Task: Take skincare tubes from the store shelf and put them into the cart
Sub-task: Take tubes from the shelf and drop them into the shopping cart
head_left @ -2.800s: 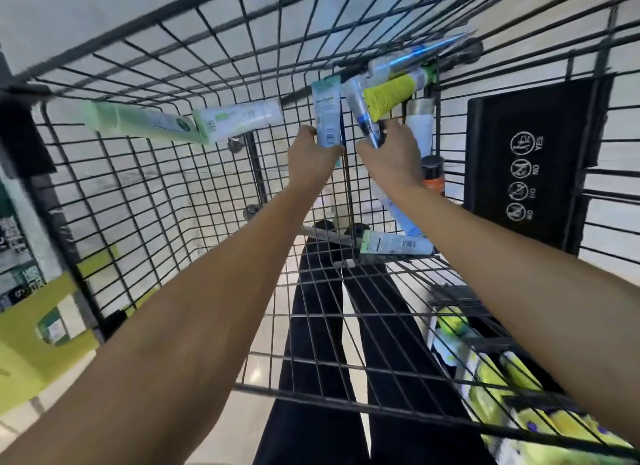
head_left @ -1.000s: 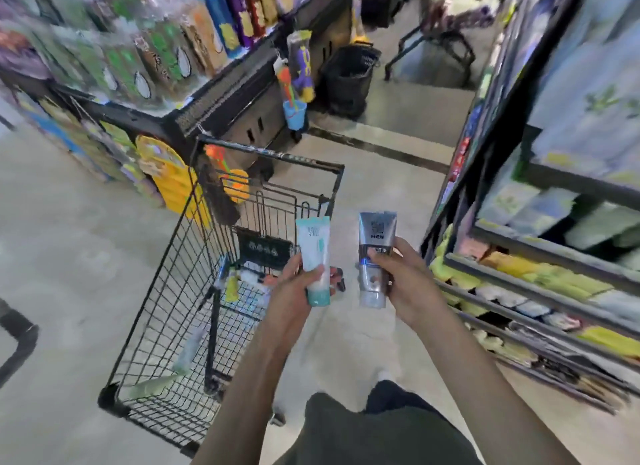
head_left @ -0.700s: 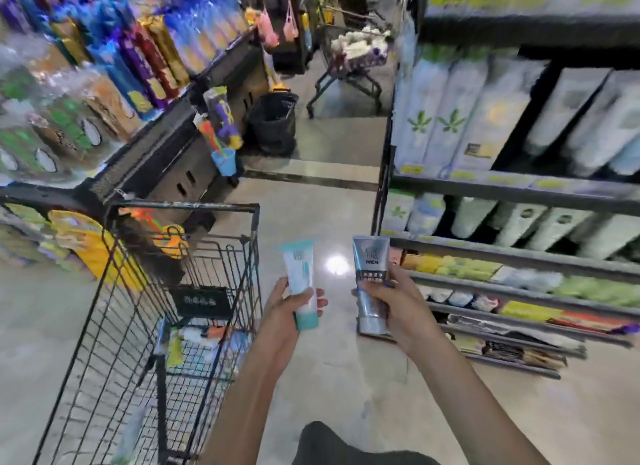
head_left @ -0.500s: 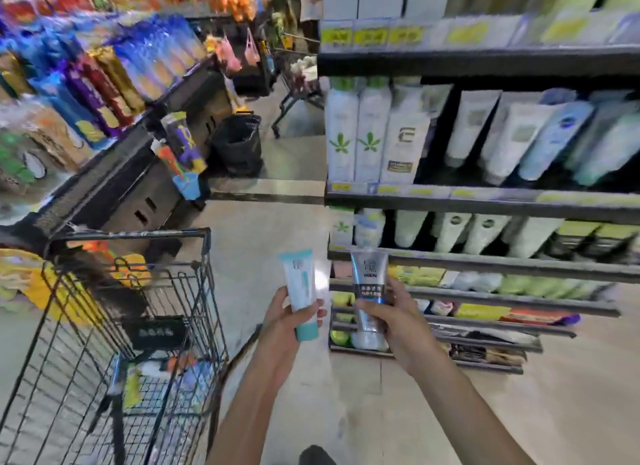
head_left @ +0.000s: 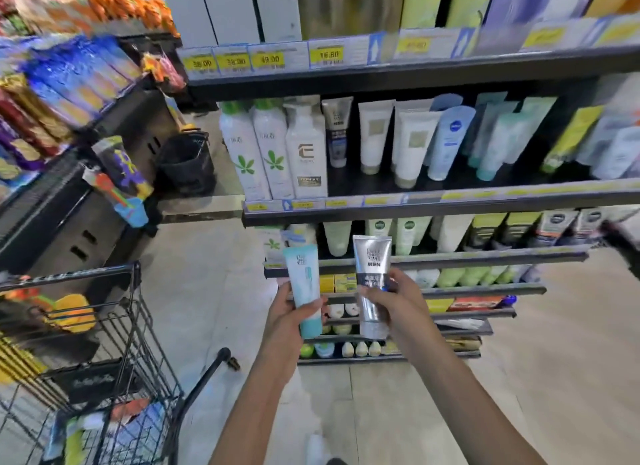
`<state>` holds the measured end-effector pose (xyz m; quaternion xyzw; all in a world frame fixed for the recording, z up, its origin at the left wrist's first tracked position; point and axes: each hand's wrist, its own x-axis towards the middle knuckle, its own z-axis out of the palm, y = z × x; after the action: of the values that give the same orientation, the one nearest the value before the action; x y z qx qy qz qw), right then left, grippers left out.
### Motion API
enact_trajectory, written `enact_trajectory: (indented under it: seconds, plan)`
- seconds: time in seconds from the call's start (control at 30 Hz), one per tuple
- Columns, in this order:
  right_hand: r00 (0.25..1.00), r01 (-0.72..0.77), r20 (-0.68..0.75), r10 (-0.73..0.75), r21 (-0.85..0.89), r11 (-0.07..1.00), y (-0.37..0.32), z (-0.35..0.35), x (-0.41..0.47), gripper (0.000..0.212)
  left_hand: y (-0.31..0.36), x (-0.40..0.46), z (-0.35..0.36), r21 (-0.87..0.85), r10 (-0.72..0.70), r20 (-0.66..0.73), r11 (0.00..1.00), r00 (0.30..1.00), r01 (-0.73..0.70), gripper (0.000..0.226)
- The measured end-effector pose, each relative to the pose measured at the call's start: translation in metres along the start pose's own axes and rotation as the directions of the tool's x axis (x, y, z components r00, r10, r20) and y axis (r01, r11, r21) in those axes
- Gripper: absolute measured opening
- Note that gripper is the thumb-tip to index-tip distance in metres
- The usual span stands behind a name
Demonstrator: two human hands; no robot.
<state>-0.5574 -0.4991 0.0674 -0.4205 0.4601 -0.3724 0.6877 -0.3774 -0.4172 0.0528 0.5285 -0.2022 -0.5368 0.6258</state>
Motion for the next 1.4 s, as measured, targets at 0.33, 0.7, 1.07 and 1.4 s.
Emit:
enact_trajectory:
  seconds: [0.33,0.7,1.07,1.4]
  plan:
    - [0.951,0.279,-0.098,-0.292,-0.128,0.952,-0.094,0.032,0.068,0.042,0.019,0.053,0.009,-0.019,0.017,0.037,1.0,0.999,-0.017,0.052]
    - [0.862,0.426,-0.15,-0.485,-0.306,0.851,-0.146,0.062,0.149,0.038,0.028,0.077,0.004,0.002,0.029,0.061,1.0,0.998,-0.029,0.054]
    - [0.854,0.397,-0.07,-0.515,-0.551,0.734,-0.135,0.059,0.209,0.045,0.03,0.091,0.0,-0.019,0.036,0.045,0.999,0.998,-0.035,0.067]
    - [0.852,0.373,-0.057,-0.52,-0.631,0.68,-0.128,0.062,0.216,0.04,0.032,0.091,0.004,-0.014,0.043,0.066,0.999,0.997,-0.043,0.059]
